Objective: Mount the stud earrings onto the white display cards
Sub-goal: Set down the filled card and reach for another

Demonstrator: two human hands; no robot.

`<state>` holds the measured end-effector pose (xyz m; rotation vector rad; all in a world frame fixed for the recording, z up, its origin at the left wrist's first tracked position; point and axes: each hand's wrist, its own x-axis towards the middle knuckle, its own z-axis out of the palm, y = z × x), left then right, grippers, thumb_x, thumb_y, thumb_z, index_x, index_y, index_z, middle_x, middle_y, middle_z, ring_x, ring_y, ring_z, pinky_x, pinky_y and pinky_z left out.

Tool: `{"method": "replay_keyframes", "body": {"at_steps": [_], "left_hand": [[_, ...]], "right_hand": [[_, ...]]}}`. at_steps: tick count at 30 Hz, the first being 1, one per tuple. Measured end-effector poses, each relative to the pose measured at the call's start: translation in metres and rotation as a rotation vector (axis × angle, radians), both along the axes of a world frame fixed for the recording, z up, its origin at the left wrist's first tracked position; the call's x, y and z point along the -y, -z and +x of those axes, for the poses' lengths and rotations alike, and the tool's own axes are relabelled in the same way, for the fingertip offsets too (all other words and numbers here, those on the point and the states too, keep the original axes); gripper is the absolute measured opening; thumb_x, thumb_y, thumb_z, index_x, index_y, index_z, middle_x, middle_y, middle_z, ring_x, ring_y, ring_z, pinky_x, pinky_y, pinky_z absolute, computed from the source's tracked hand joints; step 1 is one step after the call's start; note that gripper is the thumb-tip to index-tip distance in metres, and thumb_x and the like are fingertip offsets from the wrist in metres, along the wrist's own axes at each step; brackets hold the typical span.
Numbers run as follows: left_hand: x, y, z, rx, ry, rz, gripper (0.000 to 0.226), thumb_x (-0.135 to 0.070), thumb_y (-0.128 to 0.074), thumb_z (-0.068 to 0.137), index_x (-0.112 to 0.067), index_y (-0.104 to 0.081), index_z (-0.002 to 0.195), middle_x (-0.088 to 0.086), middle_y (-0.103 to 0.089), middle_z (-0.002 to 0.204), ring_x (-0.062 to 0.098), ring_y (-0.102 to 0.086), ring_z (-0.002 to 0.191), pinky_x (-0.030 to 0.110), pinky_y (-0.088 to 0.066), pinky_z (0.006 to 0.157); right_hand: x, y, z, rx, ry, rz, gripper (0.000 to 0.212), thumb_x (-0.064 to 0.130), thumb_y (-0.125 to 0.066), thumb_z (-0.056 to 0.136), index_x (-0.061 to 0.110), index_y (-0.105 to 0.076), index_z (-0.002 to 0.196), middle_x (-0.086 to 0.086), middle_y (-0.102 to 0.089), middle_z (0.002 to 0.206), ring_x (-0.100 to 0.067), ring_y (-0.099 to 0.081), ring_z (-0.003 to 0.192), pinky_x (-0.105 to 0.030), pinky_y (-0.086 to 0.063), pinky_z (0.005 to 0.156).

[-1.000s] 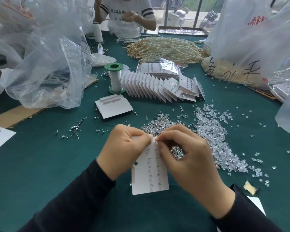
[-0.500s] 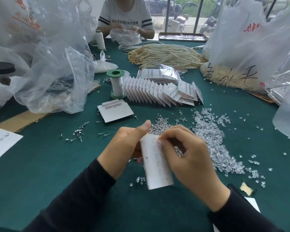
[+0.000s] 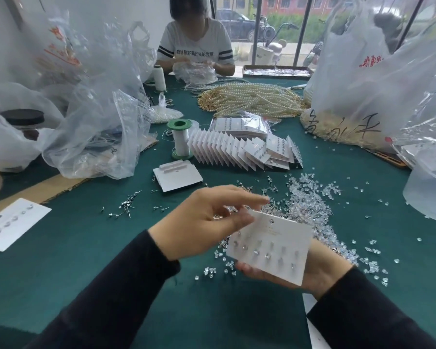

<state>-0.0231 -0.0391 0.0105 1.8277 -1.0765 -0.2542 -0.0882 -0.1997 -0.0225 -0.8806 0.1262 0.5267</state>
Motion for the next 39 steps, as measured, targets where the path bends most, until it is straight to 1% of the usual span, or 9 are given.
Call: {"method": "replay_keyframes", "body": {"at_steps": [3,8,10,14,17,21,26,33,39], "left_hand": [[0.01,-0.013,0.007,-0.021,0.122,0.171,0.026,-0.014,-0.065,0.082,-0.025,-0.067,0.105,0.003,-0.065,0.094,0.025,-0.061,0.088,0.041,-0.054,0.075],[0.003,-0.029,0.026,-0.142,0.155,0.222,0.017,-0.016,-0.07,0.076,-0.022,-0.073,0.091,0.0,-0.071,0.085,0.019,-0.067,0.077,0.027,-0.056,0.064],[0.001,-0.032,0.042,-0.172,-0.048,0.146,0.015,-0.018,-0.073,0.072,-0.021,-0.073,0.086,-0.001,-0.073,0.075,0.009,-0.066,0.066,0.017,-0.051,0.057],[0.032,-0.03,0.095,-0.439,-0.525,-0.142,0.011,-0.001,-0.069,0.075,-0.006,-0.062,0.082,0.011,-0.068,0.085,0.016,-0.068,0.069,0.022,-0.055,0.055],[0.072,-0.021,0.137,-0.514,-0.713,-0.17,0.012,0.003,-0.064,0.078,-0.006,-0.057,0.077,0.016,-0.065,0.095,0.025,-0.068,0.078,0.032,-0.059,0.062],[0.106,-0.002,0.178,-0.41,-0.91,-0.045,0.009,0.001,-0.063,0.077,0.002,-0.063,0.086,0.018,-0.066,0.101,0.029,-0.069,0.075,0.038,-0.059,0.068],[0.103,0.0,0.189,0.023,-0.901,0.352,0.022,-0.015,-0.069,0.074,0.004,-0.066,0.083,0.016,-0.068,0.081,0.028,-0.067,0.073,0.033,-0.056,0.067],[0.021,-0.018,0.157,0.298,-0.765,0.347,0.011,-0.011,-0.067,0.073,-0.007,-0.073,0.082,0.007,-0.069,0.079,0.016,-0.059,0.073,0.022,-0.041,0.07],[-0.026,0.028,0.124,0.315,-0.631,0.661,0.047,-0.031,-0.072,0.074,-0.012,-0.063,0.115,0.006,-0.06,0.124,0.023,-0.052,0.116,0.028,-0.036,0.097]], "right_hand": [[0.0,-0.002,-0.001,0.09,-0.078,-0.033,0.034,0.024,-0.087,0.052,0.009,-0.075,0.08,-0.013,-0.069,0.077,-0.027,-0.066,0.066,-0.034,-0.057,0.064],[0.017,0.0,-0.001,0.218,-0.108,-0.412,0.03,-0.014,-0.057,0.081,0.001,-0.06,0.106,-0.014,-0.067,0.085,-0.027,-0.065,0.068,-0.032,-0.058,0.065],[0.025,0.004,-0.002,0.322,-0.014,-0.596,0.017,-0.006,-0.051,0.089,0.005,-0.061,0.098,-0.006,-0.068,0.075,-0.022,-0.065,0.059,-0.028,-0.056,0.056],[0.021,0.022,-0.006,0.908,0.403,-1.006,0.015,0.003,-0.053,0.085,0.011,-0.065,0.086,0.01,-0.059,0.062,-0.002,-0.054,0.053,-0.016,-0.043,0.049],[0.012,0.033,-0.007,1.24,0.326,-1.225,0.014,-0.002,-0.056,0.079,0.002,-0.066,0.087,0.007,-0.062,0.068,0.006,-0.046,0.06,-0.006,-0.039,0.056],[0.014,0.033,-0.007,1.272,0.443,-1.2,0.011,0.001,-0.058,0.079,0.002,-0.068,0.083,0.001,-0.065,0.068,0.01,-0.042,0.061,-0.003,-0.035,0.061],[0.014,0.031,-0.007,1.295,0.357,-1.213,0.01,0.0,-0.061,0.075,0.005,-0.068,0.08,0.002,-0.065,0.065,0.002,-0.048,0.056,-0.003,-0.037,0.059],[0.017,0.029,-0.007,1.21,0.306,-1.186,0.011,0.004,-0.057,0.081,0.006,-0.068,0.085,0.006,-0.065,0.069,0.002,-0.053,0.058,-0.006,-0.039,0.055],[0.014,0.028,-0.007,1.2,0.456,-1.197,0.014,0.009,-0.055,0.084,0.005,-0.068,0.083,0.017,-0.057,0.071,0.01,-0.049,0.059,-0.006,-0.038,0.055]]}}
